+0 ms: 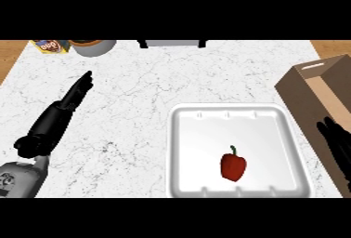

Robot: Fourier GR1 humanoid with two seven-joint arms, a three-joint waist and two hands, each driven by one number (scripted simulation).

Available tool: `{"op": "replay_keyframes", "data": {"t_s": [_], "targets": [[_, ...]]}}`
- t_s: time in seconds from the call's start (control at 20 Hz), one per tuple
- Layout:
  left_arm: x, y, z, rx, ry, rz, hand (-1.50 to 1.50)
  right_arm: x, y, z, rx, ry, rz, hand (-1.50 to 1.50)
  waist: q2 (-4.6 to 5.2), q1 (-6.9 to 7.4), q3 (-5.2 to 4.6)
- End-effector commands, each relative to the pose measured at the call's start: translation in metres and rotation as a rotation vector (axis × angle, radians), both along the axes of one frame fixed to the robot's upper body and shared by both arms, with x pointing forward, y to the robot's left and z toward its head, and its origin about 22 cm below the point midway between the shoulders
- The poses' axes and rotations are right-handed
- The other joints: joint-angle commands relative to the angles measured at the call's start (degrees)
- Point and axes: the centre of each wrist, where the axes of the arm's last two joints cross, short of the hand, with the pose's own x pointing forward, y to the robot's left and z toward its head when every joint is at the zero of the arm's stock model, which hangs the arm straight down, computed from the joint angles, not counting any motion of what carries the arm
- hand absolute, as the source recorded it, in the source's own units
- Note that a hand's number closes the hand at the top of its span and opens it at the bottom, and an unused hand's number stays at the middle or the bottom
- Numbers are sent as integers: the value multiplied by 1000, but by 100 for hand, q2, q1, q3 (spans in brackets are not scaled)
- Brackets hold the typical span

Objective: Pick the bell pepper from the tray and place it in the cardboard box

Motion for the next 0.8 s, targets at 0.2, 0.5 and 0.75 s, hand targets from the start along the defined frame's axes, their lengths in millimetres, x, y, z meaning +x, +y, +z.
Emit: {"op": "replay_keyframes", "data": {"t_s": [0.2,0.5,0.75], "targets": [[11,-16,-1,7,-10,-69,0,-2,54,13,-211,258,-8,-150,67,308,-8],[12,-6,-3,-5,4,-47,0,11,93,10,-314,382,-59,-150,39,270,-1],[6,-19,-6,-12,-9,-44,0,17,123,-8,-292,449,-98,-150,18,238,1]]}}
